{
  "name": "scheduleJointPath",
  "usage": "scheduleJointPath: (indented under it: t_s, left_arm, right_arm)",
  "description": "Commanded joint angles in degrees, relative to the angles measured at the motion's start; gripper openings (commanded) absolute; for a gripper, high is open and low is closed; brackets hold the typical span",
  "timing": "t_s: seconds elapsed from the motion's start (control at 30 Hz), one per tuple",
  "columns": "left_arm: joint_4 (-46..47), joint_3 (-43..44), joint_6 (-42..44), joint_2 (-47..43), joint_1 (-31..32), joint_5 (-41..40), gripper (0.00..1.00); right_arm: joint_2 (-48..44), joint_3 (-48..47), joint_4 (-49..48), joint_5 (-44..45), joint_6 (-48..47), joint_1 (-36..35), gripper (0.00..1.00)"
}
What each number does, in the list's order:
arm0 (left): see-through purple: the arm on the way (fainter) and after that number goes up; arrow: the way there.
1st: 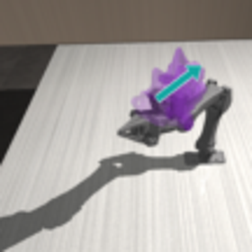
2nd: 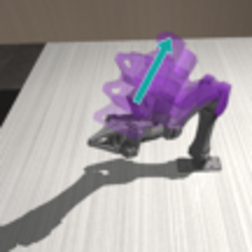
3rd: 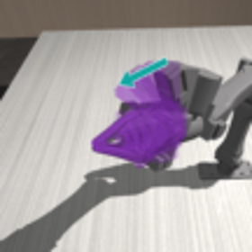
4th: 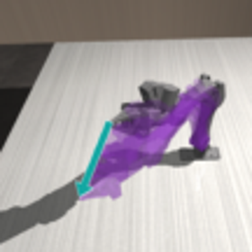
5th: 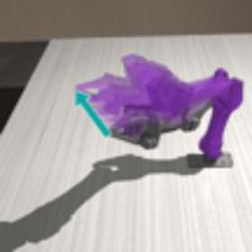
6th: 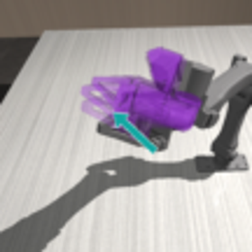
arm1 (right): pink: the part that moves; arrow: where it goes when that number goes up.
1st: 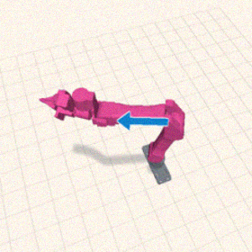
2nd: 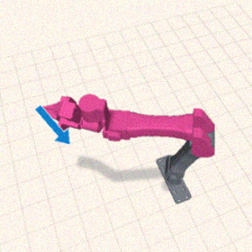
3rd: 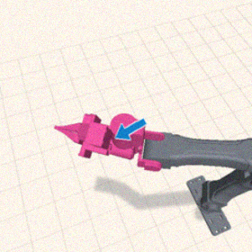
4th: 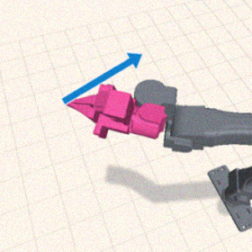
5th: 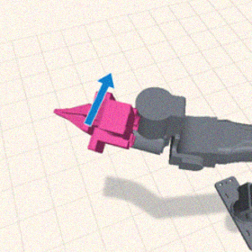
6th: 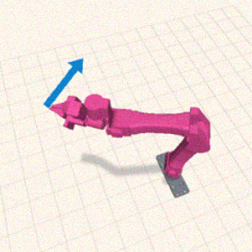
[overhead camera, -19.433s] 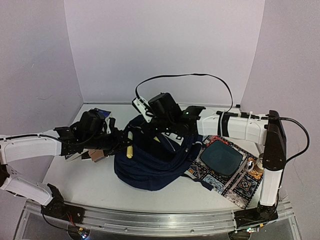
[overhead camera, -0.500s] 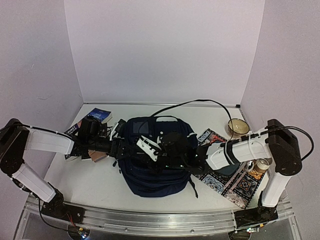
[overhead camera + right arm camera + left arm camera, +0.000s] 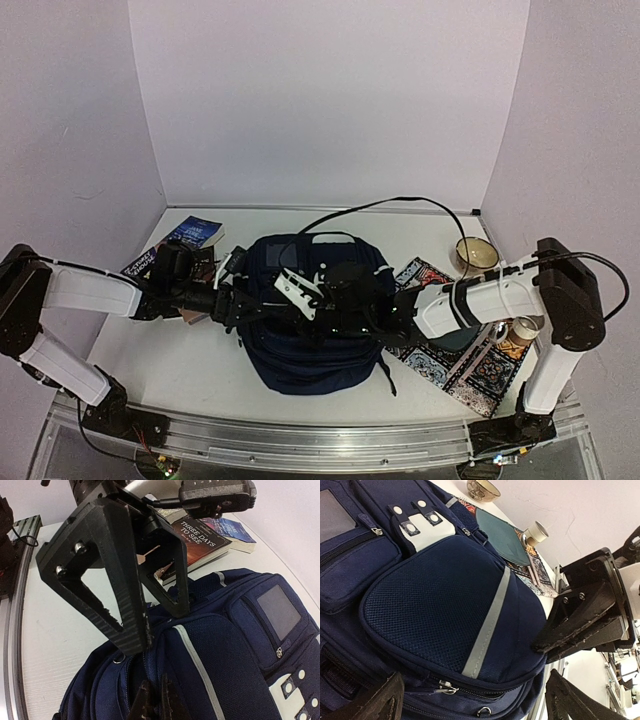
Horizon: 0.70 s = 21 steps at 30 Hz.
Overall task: Pack the student bag
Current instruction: Pick up the upper front pocket of the student bag.
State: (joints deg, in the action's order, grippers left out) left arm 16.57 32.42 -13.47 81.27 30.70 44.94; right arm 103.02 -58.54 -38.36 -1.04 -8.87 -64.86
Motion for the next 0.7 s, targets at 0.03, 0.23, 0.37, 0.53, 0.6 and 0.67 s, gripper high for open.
scheduleJointPath:
  t_s: [0.03,0.23,0.37,0.53,0.6,0.67]
  left_arm:
    - [1.72,0.75,0.09,-0.16,-0.1,7.33,0.99]
    - [1.76,-0.47,-0.28,-2.37,0.06,8.85,0.96]
    - [1.71,-1.27,0.1,-2.31,0.06,5.05,0.91]
    - [1.75,-0.97,0.65,0.26,-0.02,-1.25,0.84]
    - [1.71,-1.01,1.15,0.64,-0.03,-3.46,0.82]
    - [1.71,-1.18,1.82,0.64,-0.02,-6.53,0.78]
  right_arm:
    - [-3.84,-1.22,-5.67,-1.39,1.31,-0.07,0.0]
    - [-3.98,-1.22,-5.76,-0.98,1.31,0.06,0.0]
    - [-3.7,-1.43,-5.85,-1.15,1.4,0.14,0.0]
    - [-3.67,-1.69,-5.85,-1.43,1.48,0.25,0.0]
    - [-3.69,-1.83,-5.84,-1.54,1.49,0.23,0.0]
    - [-3.64,-1.92,-5.84,-1.82,1.49,0.25,0.0]
